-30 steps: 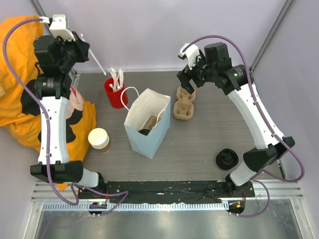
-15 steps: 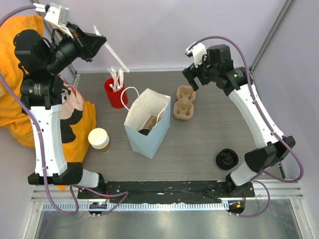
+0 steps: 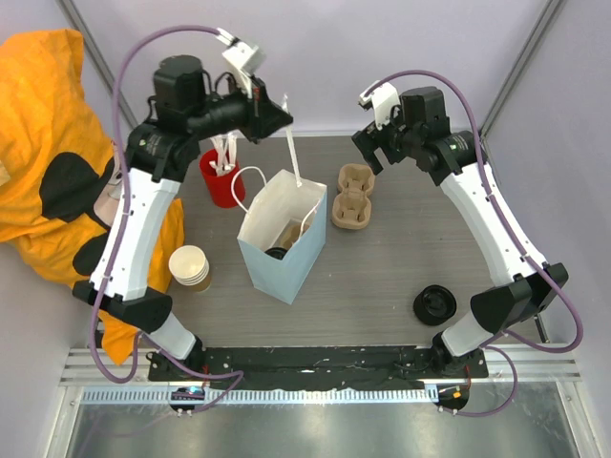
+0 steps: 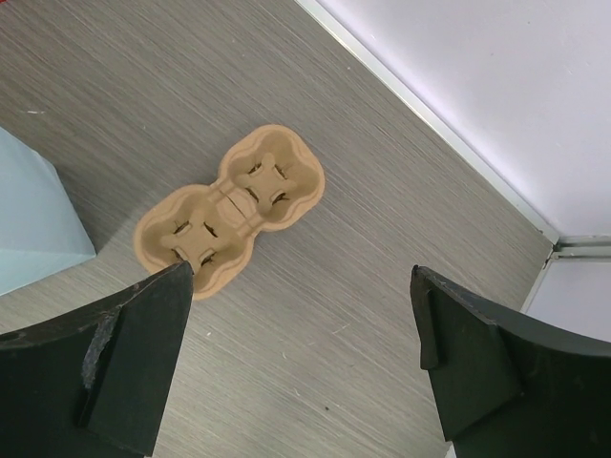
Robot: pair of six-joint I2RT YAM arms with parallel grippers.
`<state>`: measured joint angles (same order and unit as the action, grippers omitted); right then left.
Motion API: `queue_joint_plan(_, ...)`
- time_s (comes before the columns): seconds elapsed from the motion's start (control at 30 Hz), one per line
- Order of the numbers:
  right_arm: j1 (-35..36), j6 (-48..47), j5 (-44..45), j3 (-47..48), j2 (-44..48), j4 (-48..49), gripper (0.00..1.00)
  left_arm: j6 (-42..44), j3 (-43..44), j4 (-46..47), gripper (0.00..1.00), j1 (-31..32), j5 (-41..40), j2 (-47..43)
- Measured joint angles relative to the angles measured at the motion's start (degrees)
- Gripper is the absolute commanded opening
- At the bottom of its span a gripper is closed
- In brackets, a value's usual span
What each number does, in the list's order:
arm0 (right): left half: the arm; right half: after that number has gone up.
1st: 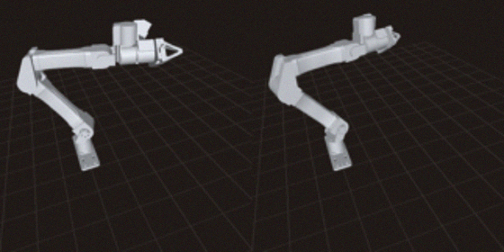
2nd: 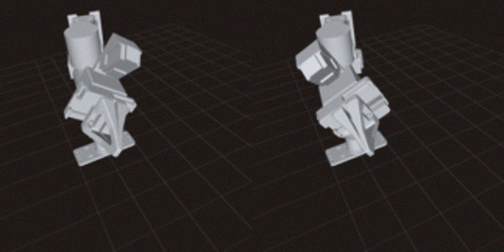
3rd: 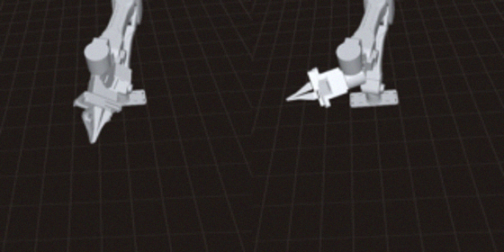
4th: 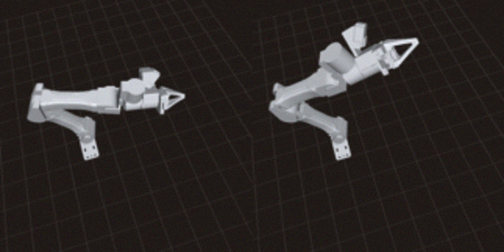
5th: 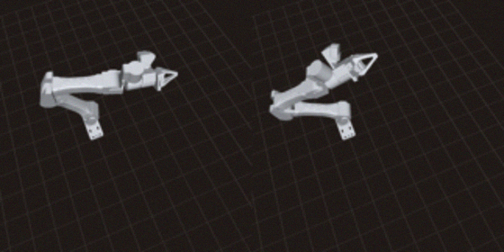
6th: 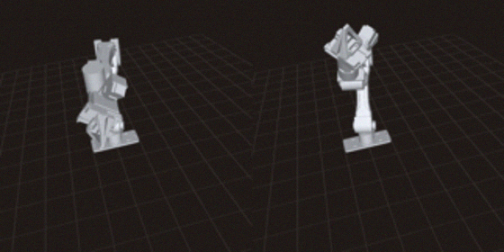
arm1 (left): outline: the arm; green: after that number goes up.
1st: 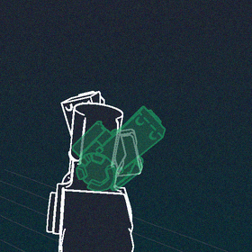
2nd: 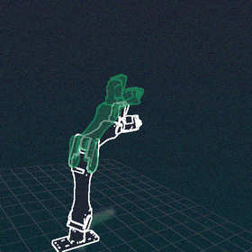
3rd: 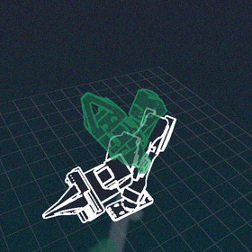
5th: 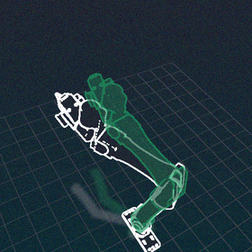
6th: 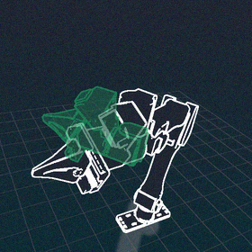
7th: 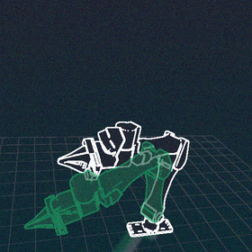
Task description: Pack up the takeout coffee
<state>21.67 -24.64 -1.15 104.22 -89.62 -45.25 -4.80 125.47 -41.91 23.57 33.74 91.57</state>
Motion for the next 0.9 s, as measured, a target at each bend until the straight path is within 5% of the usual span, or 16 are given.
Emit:
queue_joint_plan(0.27,-0.4,0.0,-0.1,-0.8,0.1,0.2,1.00,7.3,-7.5,-5.1,0.00,7.0,-5.1,1.3)
queue_joint_plan(0.57,-0.4,0.0,-0.7,-1.7,0.2,0.3,1.00,7.0,-22.1,-0.4,0.00,6.9,-7.6,1.0)
queue_joint_plan(0.9,-0.4,0.0,-1.1,-2.8,1.0,0.2,1.00,4.5,-25.6,5.2,0.05,6.9,-7.8,1.1)
